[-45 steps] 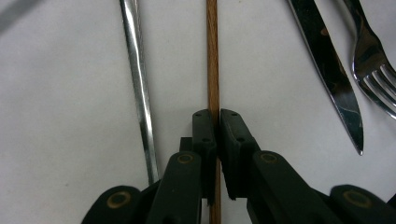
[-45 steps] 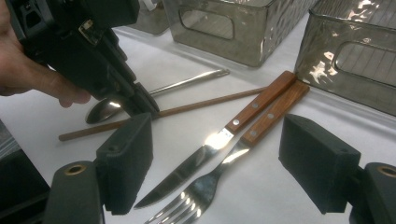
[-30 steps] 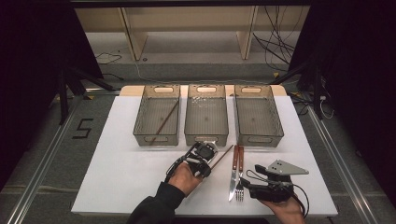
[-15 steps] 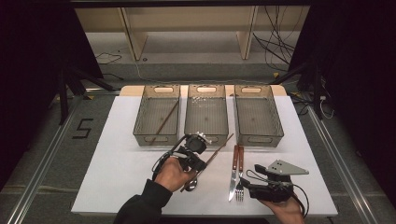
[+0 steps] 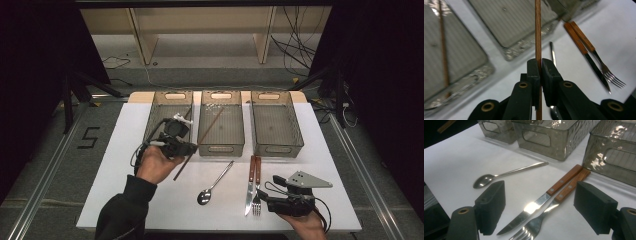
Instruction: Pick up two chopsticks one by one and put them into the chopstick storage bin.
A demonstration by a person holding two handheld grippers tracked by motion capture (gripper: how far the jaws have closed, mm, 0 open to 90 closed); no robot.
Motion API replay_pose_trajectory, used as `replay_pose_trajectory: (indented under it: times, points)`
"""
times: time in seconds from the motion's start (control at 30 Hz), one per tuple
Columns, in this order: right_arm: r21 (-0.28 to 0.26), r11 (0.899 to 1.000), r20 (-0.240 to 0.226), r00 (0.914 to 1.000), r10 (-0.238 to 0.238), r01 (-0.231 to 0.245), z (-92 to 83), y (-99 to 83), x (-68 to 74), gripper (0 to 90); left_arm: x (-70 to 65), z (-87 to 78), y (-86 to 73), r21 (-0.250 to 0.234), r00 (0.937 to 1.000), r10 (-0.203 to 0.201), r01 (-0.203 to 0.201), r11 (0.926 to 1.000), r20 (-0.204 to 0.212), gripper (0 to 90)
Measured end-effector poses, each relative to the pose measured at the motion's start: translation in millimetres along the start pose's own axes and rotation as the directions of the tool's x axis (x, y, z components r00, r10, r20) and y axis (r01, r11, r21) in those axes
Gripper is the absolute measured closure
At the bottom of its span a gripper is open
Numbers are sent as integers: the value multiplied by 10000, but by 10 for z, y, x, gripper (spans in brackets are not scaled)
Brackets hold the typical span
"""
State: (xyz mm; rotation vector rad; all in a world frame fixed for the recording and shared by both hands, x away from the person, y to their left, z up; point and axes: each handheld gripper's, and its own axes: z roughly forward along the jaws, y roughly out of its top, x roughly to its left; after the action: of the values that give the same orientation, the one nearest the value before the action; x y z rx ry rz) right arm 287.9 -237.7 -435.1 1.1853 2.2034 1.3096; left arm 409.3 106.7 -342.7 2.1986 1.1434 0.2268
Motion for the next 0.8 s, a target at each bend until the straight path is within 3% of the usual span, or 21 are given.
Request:
replay_pose_trajectory:
  times: [0.13, 0.27, 0.43, 0.6, 0.8]
  points:
    - [-10, 10000, 0, 10000, 10, -10, -3, 0, -4, 259, 240, -53, 78, -363, 9989, -290, 277, 9990, -377, 847]
    - [-4, 10000, 8, 10000, 2, -2, -1, 0, -5, 259, 458, -41, 153, -388, 9961, -450, 421, 9984, -763, 848]
    - [4, 10000, -4, 10000, 36, -36, -1, -2, -9, 259, 666, -7, 240, -468, 9926, -614, 568, 9973, -1046, 847]
    - [-27, 10000, -28, 10000, -12, 12, -4, 0, -9, 259, 895, 35, 320, -921, 9867, -981, 865, 9920, -1293, 847]
    - [-27, 10000, -75, 10000, 27, -27, -6, 1, -9, 255, 1079, 54, 372, -1155, 9803, -1199, 1023, 9880, -1570, 847]
